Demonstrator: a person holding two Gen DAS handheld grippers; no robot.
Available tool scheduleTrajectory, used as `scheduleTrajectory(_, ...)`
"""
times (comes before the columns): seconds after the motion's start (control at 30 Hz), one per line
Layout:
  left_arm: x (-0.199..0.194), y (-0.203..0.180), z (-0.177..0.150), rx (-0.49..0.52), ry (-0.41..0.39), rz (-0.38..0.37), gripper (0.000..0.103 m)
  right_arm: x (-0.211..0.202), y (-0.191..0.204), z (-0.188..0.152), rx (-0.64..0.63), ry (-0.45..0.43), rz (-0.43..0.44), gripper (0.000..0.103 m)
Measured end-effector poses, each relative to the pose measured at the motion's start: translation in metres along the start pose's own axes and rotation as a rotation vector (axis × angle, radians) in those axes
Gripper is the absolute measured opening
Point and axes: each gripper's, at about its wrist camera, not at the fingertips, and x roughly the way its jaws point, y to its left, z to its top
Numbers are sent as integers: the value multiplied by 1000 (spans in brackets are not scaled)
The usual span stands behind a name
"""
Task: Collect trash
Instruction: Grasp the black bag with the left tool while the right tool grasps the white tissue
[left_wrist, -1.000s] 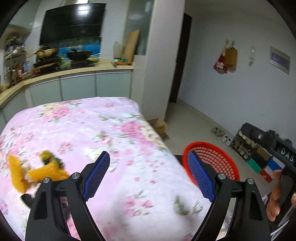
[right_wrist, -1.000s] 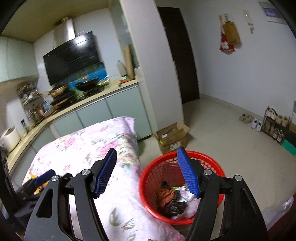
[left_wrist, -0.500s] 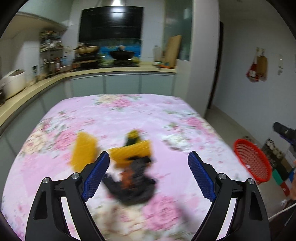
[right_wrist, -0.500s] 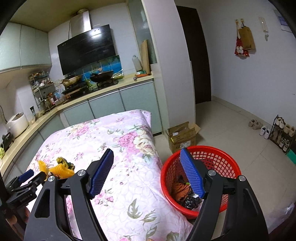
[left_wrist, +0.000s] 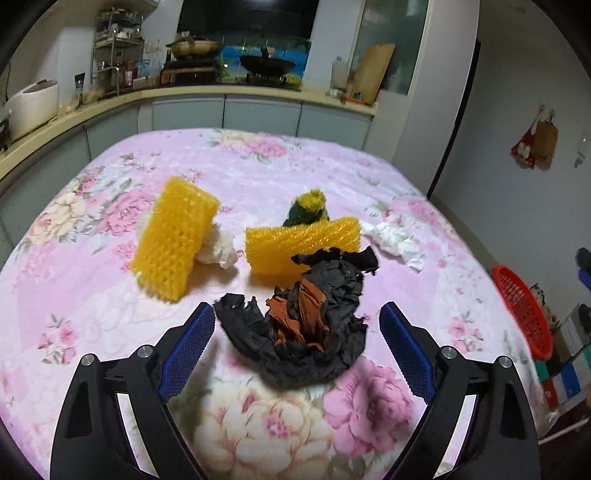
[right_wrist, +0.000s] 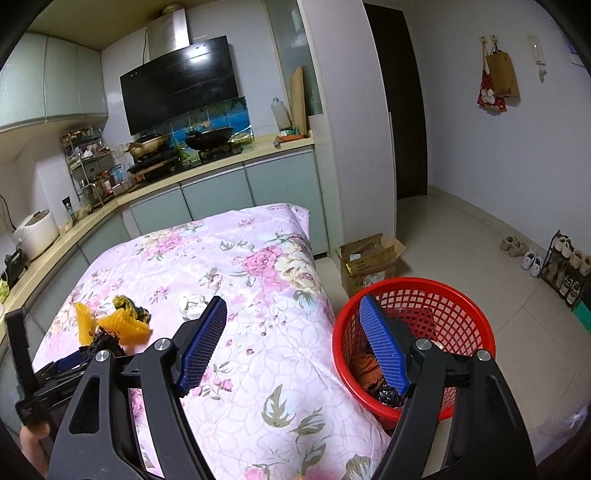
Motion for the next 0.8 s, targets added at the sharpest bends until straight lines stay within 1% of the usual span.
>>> scheduleTrajectory(0.17, 14, 0, 0, -16, 27, -9, 87, 4, 1, -3, -10, 9, 2, 72)
scheduleTrajectory(0.2, 15, 2, 0, -24, 26, -15, 80, 6, 2, -4, -12, 13, 2, 72)
scheduleTrajectory(0.23, 15, 2, 1, -27, 28, -23, 70, 8, 3, -5, -15, 17, 3, 72)
scheduleTrajectory(0.27, 16, 3, 1, -29, 33, -34, 65, 10, 5, -7, -20, 25, 4, 72)
scheduleTrajectory(0.3, 18, 3, 1, -30, 41, -43, 58, 13, 7, -9, -25, 33, 8, 72)
scheduleTrajectory(0.37, 19, 2, 0, -28, 42, -49, 53, 17, 12, -10, -33, 42, 14, 72)
scheduleTrajectory(0.43, 16, 1, -1, -24, 31, -51, 45, 20, 18, -11, -41, 45, 26, 72)
scheduleTrajectory(0.53, 10, 2, -2, -31, 6, -51, 40, 28, 31, -10, -46, 49, 55, 72)
scheduleTrajectory(0.67, -4, 6, -2, -30, -46, -37, 40, 47, 51, -4, -59, 80, 100, 72)
scheduleTrajectory(0.8, -19, 14, 1, -32, -93, -18, 40, 71, 77, 2, -117, 89, 103, 72)
